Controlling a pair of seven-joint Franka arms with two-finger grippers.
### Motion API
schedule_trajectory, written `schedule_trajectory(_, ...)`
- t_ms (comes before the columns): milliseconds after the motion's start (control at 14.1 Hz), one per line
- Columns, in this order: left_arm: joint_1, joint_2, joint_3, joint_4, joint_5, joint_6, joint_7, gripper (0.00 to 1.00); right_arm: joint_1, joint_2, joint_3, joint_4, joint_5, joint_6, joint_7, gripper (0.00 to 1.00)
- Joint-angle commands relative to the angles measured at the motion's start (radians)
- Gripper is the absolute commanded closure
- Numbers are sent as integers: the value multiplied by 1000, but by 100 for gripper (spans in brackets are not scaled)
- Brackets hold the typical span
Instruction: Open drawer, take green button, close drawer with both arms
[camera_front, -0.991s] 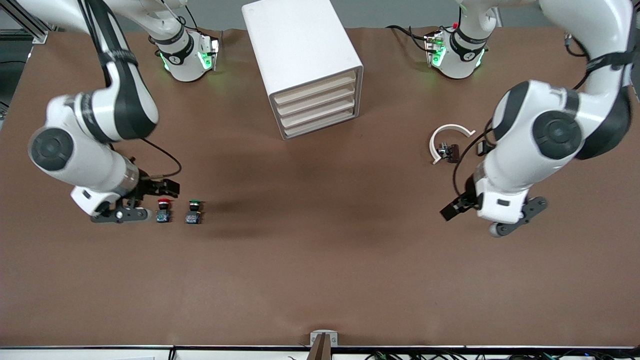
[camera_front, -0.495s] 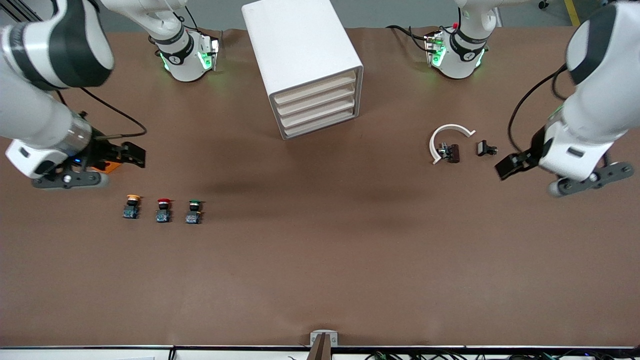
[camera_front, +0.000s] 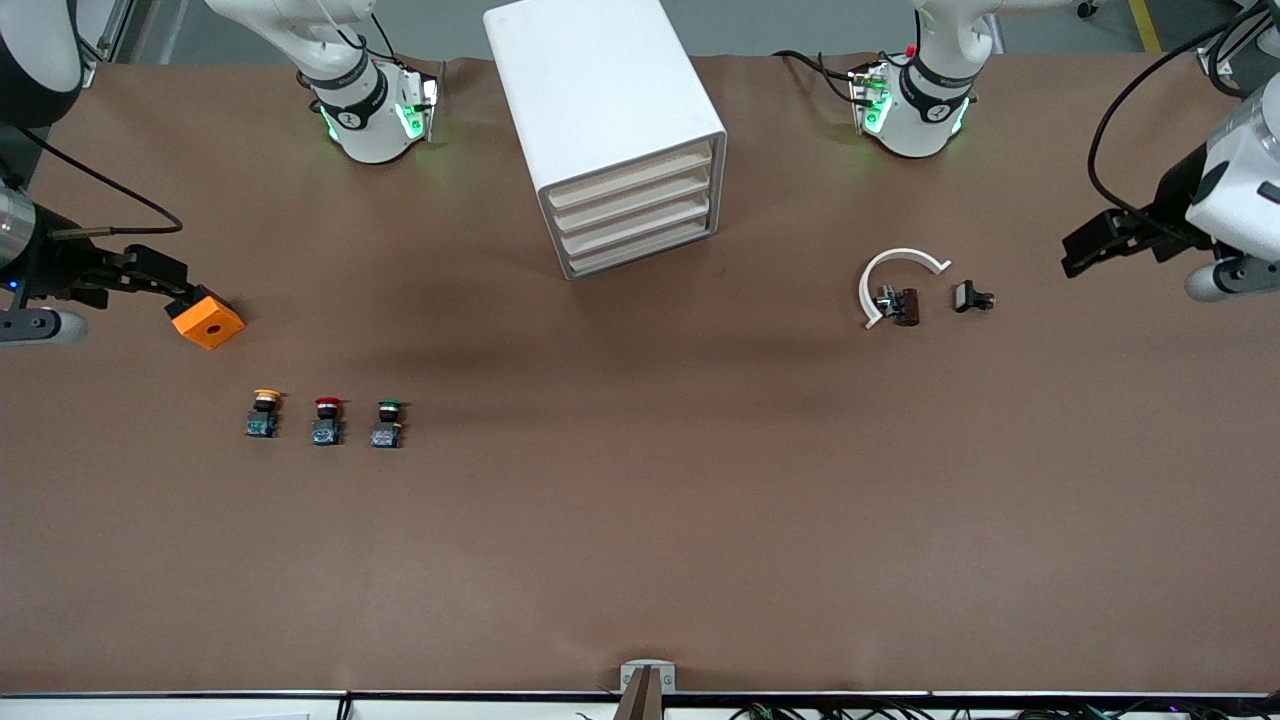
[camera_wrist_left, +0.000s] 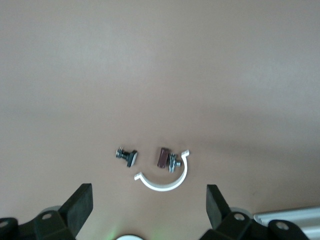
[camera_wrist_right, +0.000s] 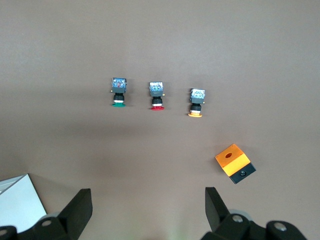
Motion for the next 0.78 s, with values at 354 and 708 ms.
schedule_trajectory(354,4,-130,10,-116,-15,-19,106,0,-5,8,20,85,-8,-28,-6,0)
schedule_trajectory(708,7,-124,13,-108,-22,-32,94,0,-3,9,21,85,-5,-26,-13,0)
